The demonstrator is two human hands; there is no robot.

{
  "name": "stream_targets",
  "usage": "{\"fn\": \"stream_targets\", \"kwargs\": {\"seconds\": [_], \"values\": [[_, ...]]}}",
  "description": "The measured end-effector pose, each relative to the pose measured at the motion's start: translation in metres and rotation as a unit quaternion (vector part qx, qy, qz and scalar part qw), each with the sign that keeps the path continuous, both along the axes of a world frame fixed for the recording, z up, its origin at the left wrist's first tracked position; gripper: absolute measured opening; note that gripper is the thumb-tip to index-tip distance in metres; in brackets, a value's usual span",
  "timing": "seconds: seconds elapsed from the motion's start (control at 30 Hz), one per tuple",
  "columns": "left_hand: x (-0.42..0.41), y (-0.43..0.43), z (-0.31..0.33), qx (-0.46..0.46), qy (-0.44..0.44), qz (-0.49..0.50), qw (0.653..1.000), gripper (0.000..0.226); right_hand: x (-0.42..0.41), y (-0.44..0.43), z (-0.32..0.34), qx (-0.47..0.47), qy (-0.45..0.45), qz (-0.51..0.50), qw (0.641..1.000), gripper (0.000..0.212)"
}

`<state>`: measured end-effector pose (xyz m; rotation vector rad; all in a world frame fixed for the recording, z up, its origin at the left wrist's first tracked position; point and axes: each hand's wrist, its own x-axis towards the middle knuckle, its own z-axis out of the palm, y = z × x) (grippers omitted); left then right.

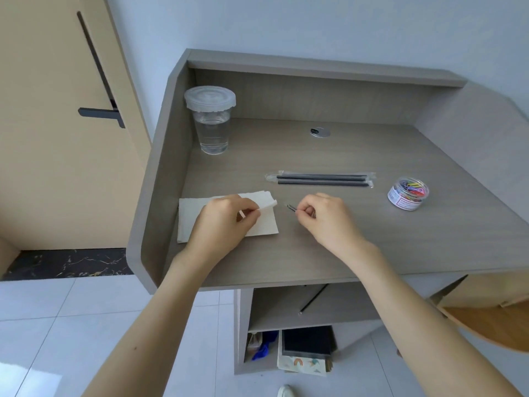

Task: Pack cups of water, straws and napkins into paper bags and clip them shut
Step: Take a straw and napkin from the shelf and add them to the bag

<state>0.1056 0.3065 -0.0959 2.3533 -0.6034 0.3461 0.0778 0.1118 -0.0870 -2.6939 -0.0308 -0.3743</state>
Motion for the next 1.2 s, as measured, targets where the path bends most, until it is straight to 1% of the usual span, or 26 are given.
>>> {"fn": "stream_targets", "kwargs": {"seconds": [0.1, 0.17, 0.23, 0.3, 0.33, 0.4, 0.47, 0.6, 0.67, 0.73, 0.87, 1.0, 1.1, 1.2], "values": [[-0.012, -0.010, 0.013, -0.089, 0.006, 0.011, 0.996, 0.007, -0.014, -0.003, 0.017, 0.119, -0.019, -0.038, 0.992, 0.010], [-0.023, -0.019, 0.024, -0.145, 0.058, 0.008, 0.988, 0.010, -0.024, -0.005, 0.025, 0.230, -0.010, -0.067, 0.971, 0.012], [-0.035, -0.033, 0.031, -0.170, 0.109, -0.010, 0.979, 0.010, -0.035, -0.007, 0.029, 0.366, -0.013, -0.093, 0.926, 0.017], [-0.048, -0.049, 0.035, -0.181, 0.125, -0.037, 0.975, 0.009, -0.048, -0.009, 0.028, 0.476, -0.031, -0.111, 0.872, 0.021], [-0.054, -0.059, 0.036, -0.183, 0.127, -0.052, 0.974, 0.009, -0.056, -0.011, 0.027, 0.512, -0.043, -0.117, 0.850, 0.022], [-0.067, -0.080, 0.038, -0.174, 0.130, -0.081, 0.973, 0.008, -0.074, -0.020, 0.027, 0.549, -0.067, -0.123, 0.824, 0.020], [-0.082, -0.104, 0.038, -0.158, 0.130, -0.112, 0.972, 0.009, -0.095, -0.036, 0.025, 0.562, -0.088, -0.127, 0.813, 0.016], [-0.120, -0.169, 0.034, -0.143, 0.141, -0.164, 0.966, 0.010, -0.145, -0.090, 0.020, 0.562, -0.124, -0.148, 0.804, 0.012], [-0.152, -0.226, 0.031, -0.131, 0.161, -0.208, 0.956, 0.009, -0.184, -0.140, 0.014, 0.559, -0.145, -0.177, 0.797, 0.013], [-0.165, -0.258, 0.028, -0.130, 0.159, -0.225, 0.952, 0.013, -0.203, -0.168, 0.010, 0.546, -0.148, -0.190, 0.802, 0.012], [-0.231, -0.362, 0.015, -0.133, 0.174, -0.278, 0.935, 0.015, -0.282, -0.256, -0.006, 0.522, -0.154, -0.265, 0.796, 0.013], [-0.269, -0.440, 0.007, -0.097, 0.172, -0.326, 0.925, 0.017, -0.346, -0.333, -0.015, 0.428, -0.174, -0.336, 0.821, 0.004], [-0.283, -0.491, 0.000, -0.076, 0.178, -0.347, 0.918, 0.017, -0.372, -0.385, -0.020, 0.370, -0.172, -0.346, 0.845, 0.020], [-0.293, -0.543, -0.009, -0.060, 0.175, -0.379, 0.907, 0.014, -0.383, -0.436, -0.024, 0.335, -0.168, -0.353, 0.857, 0.024]]}}
